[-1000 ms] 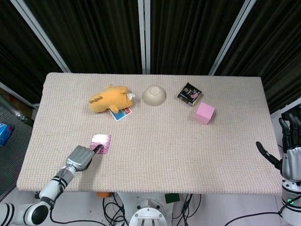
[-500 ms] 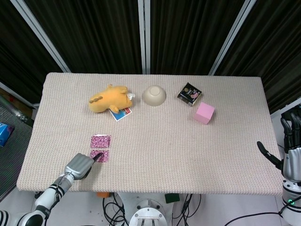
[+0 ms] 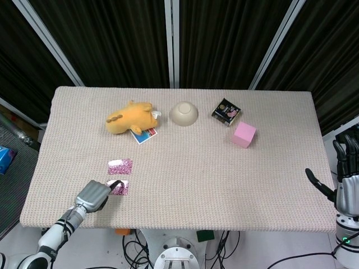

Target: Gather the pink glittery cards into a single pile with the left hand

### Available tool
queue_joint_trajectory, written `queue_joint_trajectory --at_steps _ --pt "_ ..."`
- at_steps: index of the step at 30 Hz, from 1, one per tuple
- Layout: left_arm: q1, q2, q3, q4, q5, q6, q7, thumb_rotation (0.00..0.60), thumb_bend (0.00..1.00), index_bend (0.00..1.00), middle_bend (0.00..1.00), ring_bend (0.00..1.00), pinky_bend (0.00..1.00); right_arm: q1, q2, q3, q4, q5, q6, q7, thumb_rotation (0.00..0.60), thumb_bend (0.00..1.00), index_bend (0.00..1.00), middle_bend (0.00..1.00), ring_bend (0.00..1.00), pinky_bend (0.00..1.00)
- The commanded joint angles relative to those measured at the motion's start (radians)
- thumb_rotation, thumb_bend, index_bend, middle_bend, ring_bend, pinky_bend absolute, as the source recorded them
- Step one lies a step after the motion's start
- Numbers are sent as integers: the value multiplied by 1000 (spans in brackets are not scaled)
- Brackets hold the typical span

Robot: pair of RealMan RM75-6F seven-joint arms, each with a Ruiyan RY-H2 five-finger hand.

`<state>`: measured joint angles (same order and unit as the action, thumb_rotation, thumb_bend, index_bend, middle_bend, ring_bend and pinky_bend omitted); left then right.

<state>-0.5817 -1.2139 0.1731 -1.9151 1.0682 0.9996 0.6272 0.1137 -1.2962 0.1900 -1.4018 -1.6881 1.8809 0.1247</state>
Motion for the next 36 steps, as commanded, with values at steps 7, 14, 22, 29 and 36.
queue_joint_trajectory --at_steps 7,14,22,29,36 --pt "-39 -14 -91 74 -50 -2 -18 600 664 84 994 904 938 1 -2 1 4 6 -7 -1 600 428 0 0 0 0" --pt "-78 -50 -90 121 -116 -69 18 600 665 85 995 904 938 5 -5 4 9 15 -16 3 600 429 0 0 0 0" --pt "-103 -92 -72 153 -209 -40 127 600 667 85 995 904 938 8 -7 2 11 10 -18 1 600 429 0 0 0 0" --pt "-110 -80 -62 138 -295 -26 154 600 666 91 994 905 938 3 -3 4 2 11 -9 -1 600 430 0 0 0 0" --pt "-109 -44 -58 135 -315 -39 112 600 667 101 994 905 938 6 -10 0 5 10 -17 -5 600 431 0 0 0 0"
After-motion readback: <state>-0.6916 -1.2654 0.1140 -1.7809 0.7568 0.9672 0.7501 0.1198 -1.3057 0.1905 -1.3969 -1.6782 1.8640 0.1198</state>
